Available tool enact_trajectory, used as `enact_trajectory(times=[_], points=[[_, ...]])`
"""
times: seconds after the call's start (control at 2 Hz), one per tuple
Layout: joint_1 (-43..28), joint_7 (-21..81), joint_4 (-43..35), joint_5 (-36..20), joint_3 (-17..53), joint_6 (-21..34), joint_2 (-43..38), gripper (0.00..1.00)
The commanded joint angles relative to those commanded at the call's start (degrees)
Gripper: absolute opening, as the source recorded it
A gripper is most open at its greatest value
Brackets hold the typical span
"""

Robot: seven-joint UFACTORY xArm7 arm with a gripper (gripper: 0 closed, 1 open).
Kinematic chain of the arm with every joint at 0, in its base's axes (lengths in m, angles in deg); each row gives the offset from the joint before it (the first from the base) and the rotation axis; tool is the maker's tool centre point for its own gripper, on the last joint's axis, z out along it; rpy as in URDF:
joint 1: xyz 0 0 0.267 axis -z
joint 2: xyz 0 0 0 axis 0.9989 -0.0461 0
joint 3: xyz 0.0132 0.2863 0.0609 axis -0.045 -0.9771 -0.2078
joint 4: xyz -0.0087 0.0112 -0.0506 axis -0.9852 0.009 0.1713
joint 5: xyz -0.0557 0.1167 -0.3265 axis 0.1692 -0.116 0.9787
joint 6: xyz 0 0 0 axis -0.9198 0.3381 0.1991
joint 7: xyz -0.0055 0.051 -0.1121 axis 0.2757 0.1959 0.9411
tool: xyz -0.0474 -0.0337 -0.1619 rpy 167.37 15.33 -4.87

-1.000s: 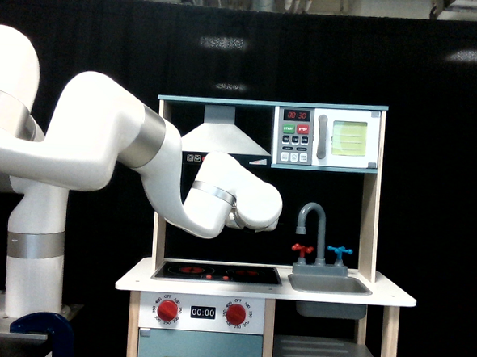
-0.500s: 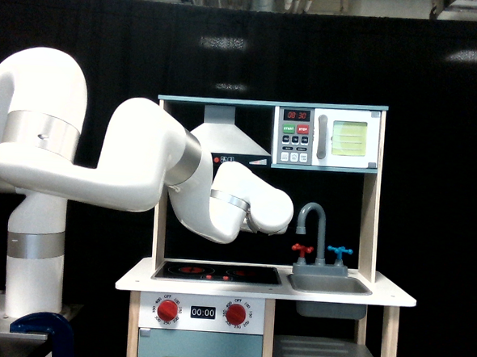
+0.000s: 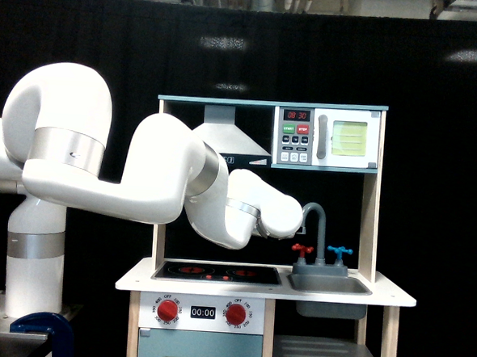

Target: Turn on the faucet

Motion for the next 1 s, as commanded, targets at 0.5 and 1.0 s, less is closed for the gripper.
enact_trajectory(times=[0.5, 1.0], points=[[-2.1, -1.5, -5.9, 2.5, 1.3, 3.6, 1.4, 1.0], [-3.1, -3.2, -8.1, 4.4, 1.1, 4.4, 2.5, 1.0]])
